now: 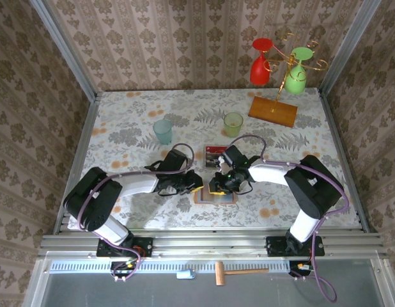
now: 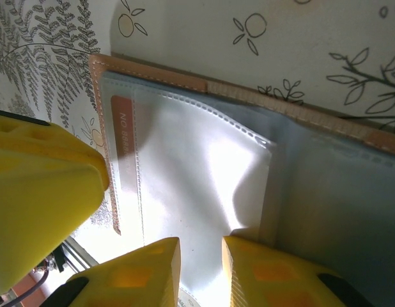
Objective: Take the credit cards out of the card holder
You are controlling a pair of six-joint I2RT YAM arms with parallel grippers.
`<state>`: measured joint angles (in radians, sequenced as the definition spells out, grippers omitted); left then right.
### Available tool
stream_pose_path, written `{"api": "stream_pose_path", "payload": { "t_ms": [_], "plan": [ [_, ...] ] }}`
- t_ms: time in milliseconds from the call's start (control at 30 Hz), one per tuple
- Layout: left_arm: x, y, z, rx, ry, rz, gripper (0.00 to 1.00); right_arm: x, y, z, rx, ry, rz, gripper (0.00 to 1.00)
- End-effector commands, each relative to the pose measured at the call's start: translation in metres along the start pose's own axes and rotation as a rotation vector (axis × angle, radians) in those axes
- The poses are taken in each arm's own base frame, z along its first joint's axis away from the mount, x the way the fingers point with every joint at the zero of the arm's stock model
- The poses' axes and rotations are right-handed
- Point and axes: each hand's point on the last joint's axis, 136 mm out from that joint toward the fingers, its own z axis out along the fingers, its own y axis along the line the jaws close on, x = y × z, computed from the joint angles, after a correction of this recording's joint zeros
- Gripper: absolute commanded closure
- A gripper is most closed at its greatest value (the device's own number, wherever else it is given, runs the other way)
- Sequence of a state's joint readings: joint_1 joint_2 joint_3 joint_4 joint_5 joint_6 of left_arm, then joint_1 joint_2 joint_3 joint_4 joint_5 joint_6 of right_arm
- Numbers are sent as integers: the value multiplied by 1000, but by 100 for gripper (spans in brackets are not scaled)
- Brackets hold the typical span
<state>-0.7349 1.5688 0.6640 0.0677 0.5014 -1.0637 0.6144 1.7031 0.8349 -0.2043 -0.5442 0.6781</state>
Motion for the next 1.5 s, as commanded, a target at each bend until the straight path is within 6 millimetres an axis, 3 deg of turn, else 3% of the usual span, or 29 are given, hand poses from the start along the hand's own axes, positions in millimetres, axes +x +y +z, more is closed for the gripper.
{"api": "stream_pose_path", "payload": {
  "t_ms": [0, 467, 1000, 1467],
  "plan": [
    [-3, -12, 5, 25, 9, -2, 81, 3, 0, -4, -33, 0, 3, 76],
    [1, -7, 12, 4, 17, -29, 76, 4, -1, -4, -129, 1, 33, 77],
    [2, -17, 18, 4, 30, -24, 75, 4, -7, -5, -198, 2, 59, 78],
    [3, -9, 10, -66, 20, -17, 71, 4, -13, -2, -237, -1, 77, 81]
  ]
}}
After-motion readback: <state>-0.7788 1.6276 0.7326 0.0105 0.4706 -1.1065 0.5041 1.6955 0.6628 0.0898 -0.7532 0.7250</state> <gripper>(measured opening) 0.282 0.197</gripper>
